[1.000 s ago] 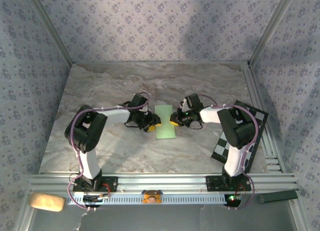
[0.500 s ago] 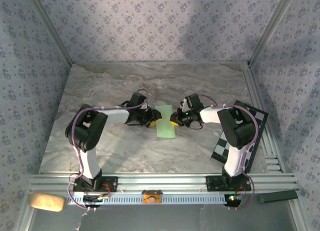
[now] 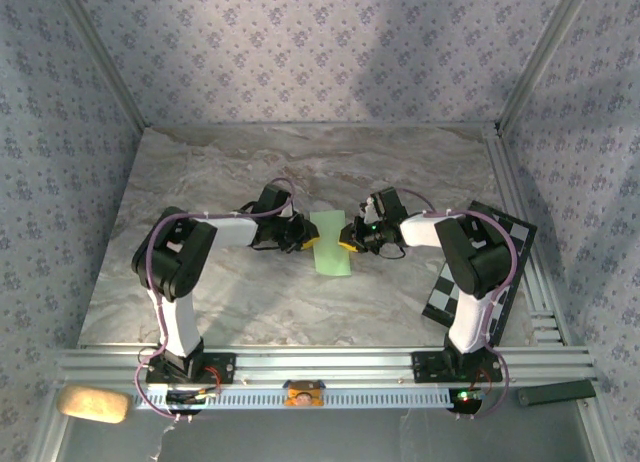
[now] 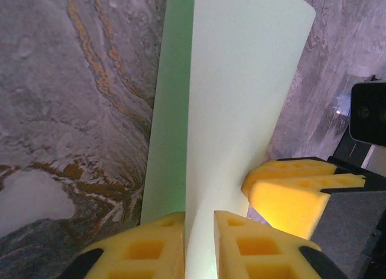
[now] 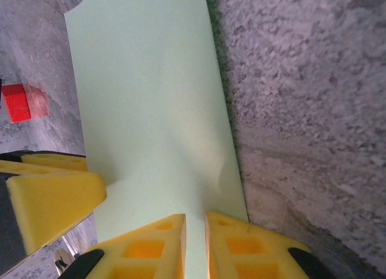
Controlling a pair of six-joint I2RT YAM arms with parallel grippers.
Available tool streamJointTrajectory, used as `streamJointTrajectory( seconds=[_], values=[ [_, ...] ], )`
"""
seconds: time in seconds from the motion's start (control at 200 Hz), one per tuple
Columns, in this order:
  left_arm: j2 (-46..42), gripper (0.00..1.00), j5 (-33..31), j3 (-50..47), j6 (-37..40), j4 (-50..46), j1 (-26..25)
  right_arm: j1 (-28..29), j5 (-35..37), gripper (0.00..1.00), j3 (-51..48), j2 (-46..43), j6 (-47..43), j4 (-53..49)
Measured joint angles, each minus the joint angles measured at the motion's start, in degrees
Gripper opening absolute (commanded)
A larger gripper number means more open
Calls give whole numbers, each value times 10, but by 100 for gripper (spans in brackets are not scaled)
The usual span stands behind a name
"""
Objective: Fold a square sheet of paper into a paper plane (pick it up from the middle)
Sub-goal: Third fold the triangle at the center of the table.
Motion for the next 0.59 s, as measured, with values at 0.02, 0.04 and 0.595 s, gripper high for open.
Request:
streamJointTrajectory(
  seconds=[0.02, 0.04, 0.595],
  values=[
    [0, 10, 0, 0, -3, -1, 0, 0, 0, 18, 0, 0, 0, 1],
    [0, 10, 0, 0, -1, -1, 0, 0, 0, 18, -1, -1, 0, 1],
    [-32, 9, 0, -19, -31, -14, 0, 25, 88, 42, -65, -201, -96, -58]
  ],
)
